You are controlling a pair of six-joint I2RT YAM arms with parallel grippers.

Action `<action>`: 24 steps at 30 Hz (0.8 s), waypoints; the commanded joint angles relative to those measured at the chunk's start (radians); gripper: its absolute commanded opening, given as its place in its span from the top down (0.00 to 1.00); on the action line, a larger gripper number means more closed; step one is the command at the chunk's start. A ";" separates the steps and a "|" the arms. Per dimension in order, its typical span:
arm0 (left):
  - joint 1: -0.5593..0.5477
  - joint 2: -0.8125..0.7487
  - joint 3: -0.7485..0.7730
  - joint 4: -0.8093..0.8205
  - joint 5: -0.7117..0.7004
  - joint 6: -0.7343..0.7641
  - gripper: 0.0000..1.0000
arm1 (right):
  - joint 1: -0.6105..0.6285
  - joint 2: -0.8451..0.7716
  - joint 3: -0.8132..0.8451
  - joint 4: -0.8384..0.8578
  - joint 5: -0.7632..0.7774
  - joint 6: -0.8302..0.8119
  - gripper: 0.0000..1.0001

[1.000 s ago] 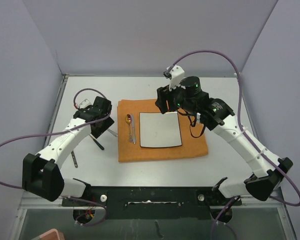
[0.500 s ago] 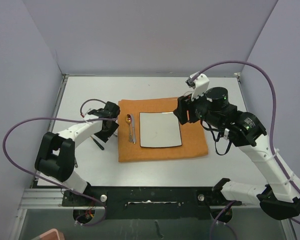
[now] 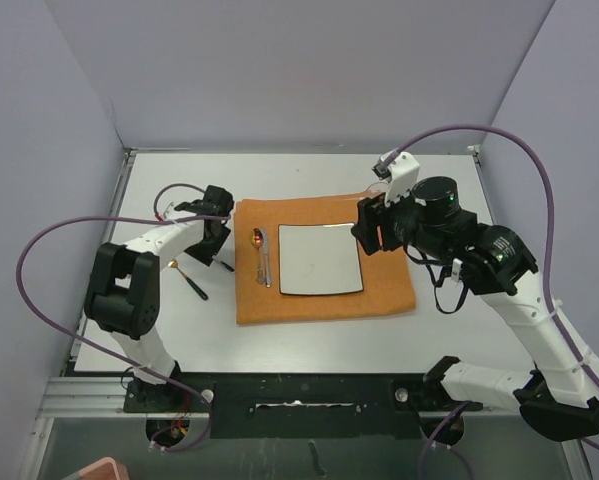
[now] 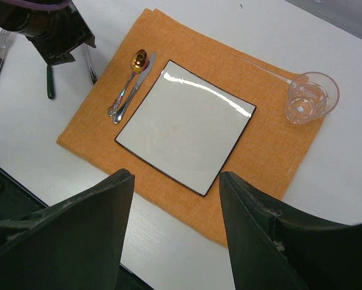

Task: Set the dinner table for one person
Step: Pick up the knife at the center of the board.

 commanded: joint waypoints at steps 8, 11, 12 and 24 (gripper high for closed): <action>0.025 0.081 0.030 0.058 -0.018 -0.014 0.46 | -0.003 0.028 0.073 0.007 -0.012 -0.028 0.41; 0.024 0.091 0.011 0.073 -0.011 -0.025 0.46 | -0.003 0.041 0.080 0.004 -0.011 -0.034 0.41; 0.024 0.095 0.007 0.074 -0.010 -0.028 0.46 | -0.003 0.044 0.084 0.007 -0.012 -0.036 0.41; 0.035 0.108 -0.043 0.113 -0.007 -0.039 0.47 | -0.003 0.057 0.108 0.024 -0.019 0.003 0.41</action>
